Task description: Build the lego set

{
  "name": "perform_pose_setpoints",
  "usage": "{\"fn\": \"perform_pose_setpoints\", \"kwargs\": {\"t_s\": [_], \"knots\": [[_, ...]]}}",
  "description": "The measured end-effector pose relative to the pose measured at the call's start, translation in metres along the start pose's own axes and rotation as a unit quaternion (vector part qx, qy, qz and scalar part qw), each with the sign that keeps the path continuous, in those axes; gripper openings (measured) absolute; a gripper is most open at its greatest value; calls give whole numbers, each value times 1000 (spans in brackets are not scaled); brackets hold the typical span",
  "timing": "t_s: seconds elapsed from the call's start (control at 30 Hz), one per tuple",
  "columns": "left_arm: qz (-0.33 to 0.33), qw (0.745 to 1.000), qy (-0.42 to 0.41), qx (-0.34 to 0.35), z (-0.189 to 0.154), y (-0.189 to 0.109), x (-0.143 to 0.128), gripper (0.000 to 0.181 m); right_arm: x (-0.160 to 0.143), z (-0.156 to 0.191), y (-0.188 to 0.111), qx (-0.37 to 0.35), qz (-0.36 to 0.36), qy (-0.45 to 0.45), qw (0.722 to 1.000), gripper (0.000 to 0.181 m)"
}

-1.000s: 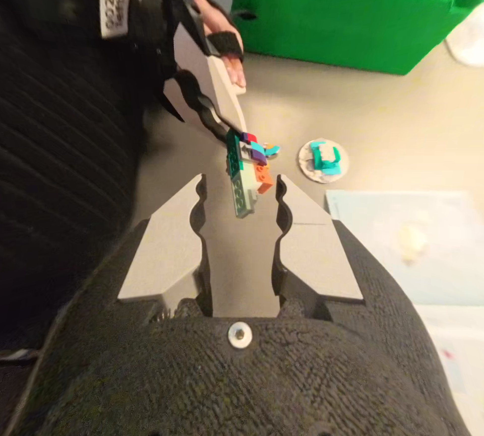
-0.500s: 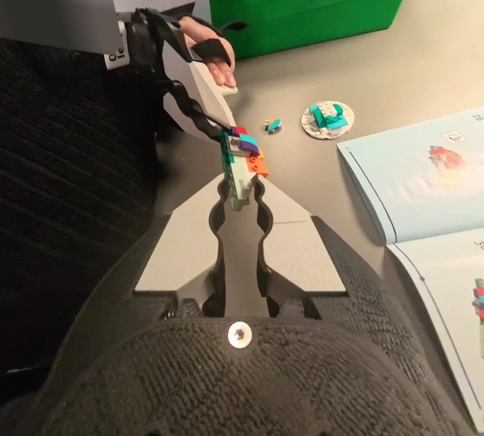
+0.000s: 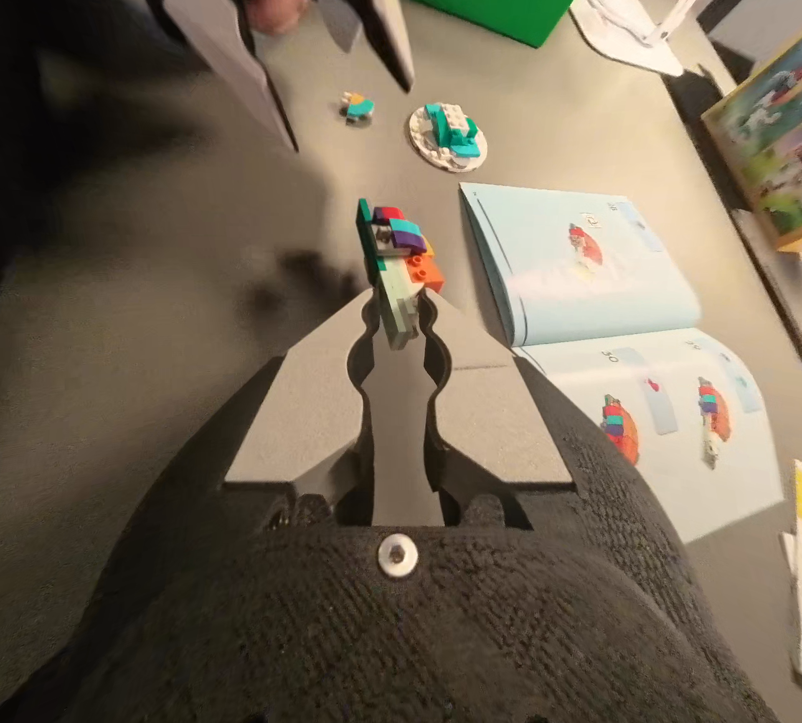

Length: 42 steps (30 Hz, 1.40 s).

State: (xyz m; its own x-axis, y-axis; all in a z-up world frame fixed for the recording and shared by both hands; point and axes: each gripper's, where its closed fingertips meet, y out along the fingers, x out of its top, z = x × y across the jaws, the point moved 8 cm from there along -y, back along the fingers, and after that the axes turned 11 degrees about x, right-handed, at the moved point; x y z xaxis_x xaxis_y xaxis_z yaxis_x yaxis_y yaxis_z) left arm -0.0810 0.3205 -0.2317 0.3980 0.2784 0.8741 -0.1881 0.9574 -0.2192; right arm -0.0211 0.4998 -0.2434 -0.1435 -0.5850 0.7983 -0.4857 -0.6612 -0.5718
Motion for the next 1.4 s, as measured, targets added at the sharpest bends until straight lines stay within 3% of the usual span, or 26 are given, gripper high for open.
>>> {"fn": "perform_pose_setpoints", "kwargs": {"t_s": [0.13,0.23,0.57,1.17,1.3,1.4], "knots": [[36,992,-122,-16,12,-3,-8,53,-6,-3,3,-13,-25,-25,999,16],[48,987,-154,-11,15,-2,-9,56,-5,-7,2,-27,-45,-50,997,16],[72,982,-175,-10,19,-2,-9,54,-18,-16,5,54,-8,26,998,16],[87,980,-175,-22,15,1,-8,53,-19,-11,3,45,26,16,999,26],[82,982,-172,-14,18,-3,-5,53,-19,-14,-15,33,-21,32,999,33],[68,982,-177,-2,22,-7,-2,53,-18,-26,-39,-57,-109,35,992,38]]}}
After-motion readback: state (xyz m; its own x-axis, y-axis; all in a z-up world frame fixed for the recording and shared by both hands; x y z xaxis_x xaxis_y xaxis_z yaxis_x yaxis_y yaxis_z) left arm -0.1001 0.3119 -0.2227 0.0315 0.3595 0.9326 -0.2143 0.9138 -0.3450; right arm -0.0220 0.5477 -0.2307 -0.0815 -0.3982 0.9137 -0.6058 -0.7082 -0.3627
